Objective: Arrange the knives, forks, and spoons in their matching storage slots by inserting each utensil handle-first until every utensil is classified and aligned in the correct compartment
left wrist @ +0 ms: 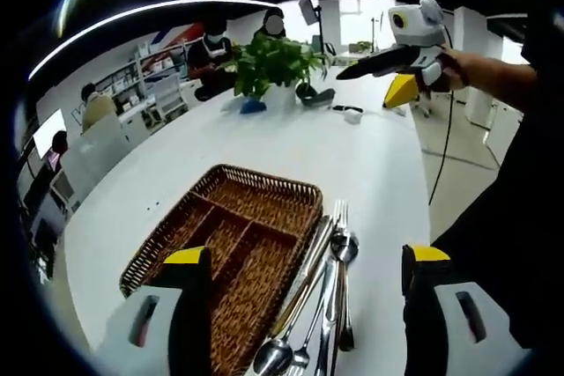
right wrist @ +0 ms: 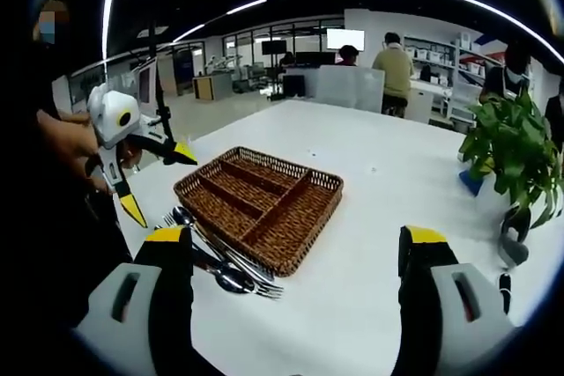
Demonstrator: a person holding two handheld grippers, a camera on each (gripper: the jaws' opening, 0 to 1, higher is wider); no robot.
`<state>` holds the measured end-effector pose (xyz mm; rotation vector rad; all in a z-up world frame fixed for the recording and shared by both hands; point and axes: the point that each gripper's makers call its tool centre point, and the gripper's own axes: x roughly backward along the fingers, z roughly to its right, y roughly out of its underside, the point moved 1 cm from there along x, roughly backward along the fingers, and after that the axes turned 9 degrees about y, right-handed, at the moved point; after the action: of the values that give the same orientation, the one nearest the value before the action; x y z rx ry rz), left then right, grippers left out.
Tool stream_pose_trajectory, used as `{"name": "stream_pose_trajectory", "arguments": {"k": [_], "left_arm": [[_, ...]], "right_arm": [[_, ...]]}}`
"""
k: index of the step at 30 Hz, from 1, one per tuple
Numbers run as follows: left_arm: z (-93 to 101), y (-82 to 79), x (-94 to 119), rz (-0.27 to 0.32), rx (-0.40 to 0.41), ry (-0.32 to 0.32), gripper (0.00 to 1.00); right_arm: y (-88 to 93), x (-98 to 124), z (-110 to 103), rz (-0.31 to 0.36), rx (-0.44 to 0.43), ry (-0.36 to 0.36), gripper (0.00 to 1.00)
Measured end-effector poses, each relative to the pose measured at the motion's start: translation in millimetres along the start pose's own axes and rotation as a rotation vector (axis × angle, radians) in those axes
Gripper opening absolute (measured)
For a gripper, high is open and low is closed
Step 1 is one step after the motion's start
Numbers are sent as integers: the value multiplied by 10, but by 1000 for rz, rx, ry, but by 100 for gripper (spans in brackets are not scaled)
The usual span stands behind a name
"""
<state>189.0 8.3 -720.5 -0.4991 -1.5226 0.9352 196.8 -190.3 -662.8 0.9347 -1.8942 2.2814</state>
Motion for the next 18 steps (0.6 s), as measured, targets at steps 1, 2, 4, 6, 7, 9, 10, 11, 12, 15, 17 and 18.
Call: {"name": "stream_pose_trajectory", "arguments": {"k": [1,2,4,6,7,9,10,11,12,15,17,18], "left_arm": [[7,13,-32,-2,0,3,88],[15,23,-60,-5,-1,7,88],[51,52,-146,-11,-3,27,84],[67,83,-211,-18,-10,34,82],[79,99,-264,-17,-11,41,82],[77,141,-334,-24,-11,39,79],[82,157,-357,-24,-11,42,78],[111,190,-399,-30,-4,62,77],[132,216,-430,-37,0,77,75],[173,290,-538,-45,-1,90,79],[202,328,-578,-54,-4,104,74],[206,347,-603,-57,-3,106,74]], "right_arm": [[3,-2,-3,0,1,0,100],[3,-5,-7,3,-2,-2,100],[-1,-5,-12,5,-5,-3,100],[3,-7,-10,8,-8,-2,100],[13,-7,-7,7,-10,-1,100],[18,-2,-7,8,-16,-1,100],[19,0,-5,10,-19,0,100],[21,2,-2,10,-20,1,100],[25,4,1,10,-20,2,100],[44,9,16,7,-23,5,100],[46,16,21,7,-26,6,100],[47,18,25,7,-27,8,100]]}}
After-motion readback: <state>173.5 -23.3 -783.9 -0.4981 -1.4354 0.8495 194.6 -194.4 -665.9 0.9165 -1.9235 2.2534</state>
